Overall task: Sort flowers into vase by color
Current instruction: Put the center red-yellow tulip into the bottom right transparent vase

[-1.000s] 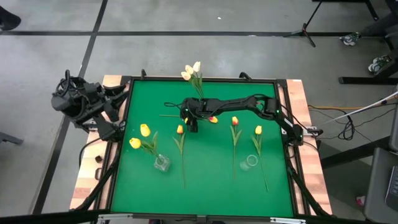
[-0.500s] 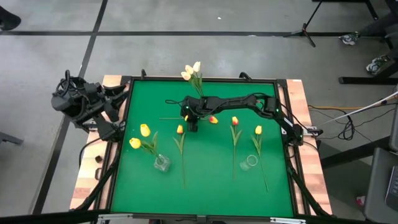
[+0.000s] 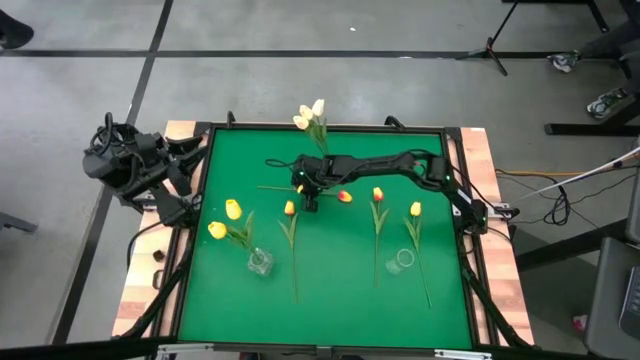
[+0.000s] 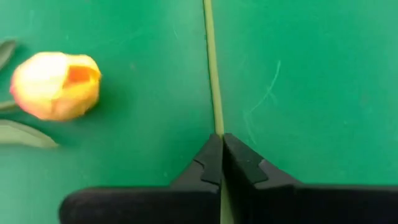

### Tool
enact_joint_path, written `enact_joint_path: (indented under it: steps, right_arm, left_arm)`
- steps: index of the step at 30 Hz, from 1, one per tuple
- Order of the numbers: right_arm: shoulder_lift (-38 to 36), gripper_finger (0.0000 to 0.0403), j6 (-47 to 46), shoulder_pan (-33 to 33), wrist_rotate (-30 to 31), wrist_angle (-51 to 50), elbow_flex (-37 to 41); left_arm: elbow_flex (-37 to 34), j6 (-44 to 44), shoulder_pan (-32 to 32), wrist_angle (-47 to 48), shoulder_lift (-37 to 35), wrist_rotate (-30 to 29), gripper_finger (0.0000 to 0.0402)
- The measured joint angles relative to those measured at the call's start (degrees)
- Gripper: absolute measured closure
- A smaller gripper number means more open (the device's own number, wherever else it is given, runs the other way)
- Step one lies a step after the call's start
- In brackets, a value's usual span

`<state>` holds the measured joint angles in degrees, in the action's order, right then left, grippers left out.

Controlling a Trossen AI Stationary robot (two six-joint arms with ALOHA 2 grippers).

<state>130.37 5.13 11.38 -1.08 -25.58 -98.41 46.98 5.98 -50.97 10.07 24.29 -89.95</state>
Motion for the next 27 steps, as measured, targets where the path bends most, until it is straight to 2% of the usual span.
enact_joint_path:
  steps: [6,14,19,23,27]
  right_arm:
    - [-2.1,0.0399,1.2,-2.3,4.1,-4.6,-3.1]
    - [-4.5,0.0401,2.4,-6.7,6.2,-12.2,-8.7]
    - [-5.2,0.0402,2.7,-9.5,14.0,-21.0,-14.3]
    - [-5.3,0.0402,2.8,-11.7,20.3,-32.6,-20.7]
    - [-5.3,0.0402,2.8,-14.1,30.0,-43.6,-24.9]
  left_arm:
    - [0.0,0.0,0.0,0.0,0.0,0.0,0.0205]
    - [0.0,0.0,0.0,0.2,0.0,0.0,0.0205]
    - [0.0,0.0,0.0,0.5,0.0,0.0,0.0205]
    - [0.0,0.0,0.0,0.6,0.0,0.0,0.0205]
    - [0.0,0.0,0.0,1.0,0.0,0.0,0.0205]
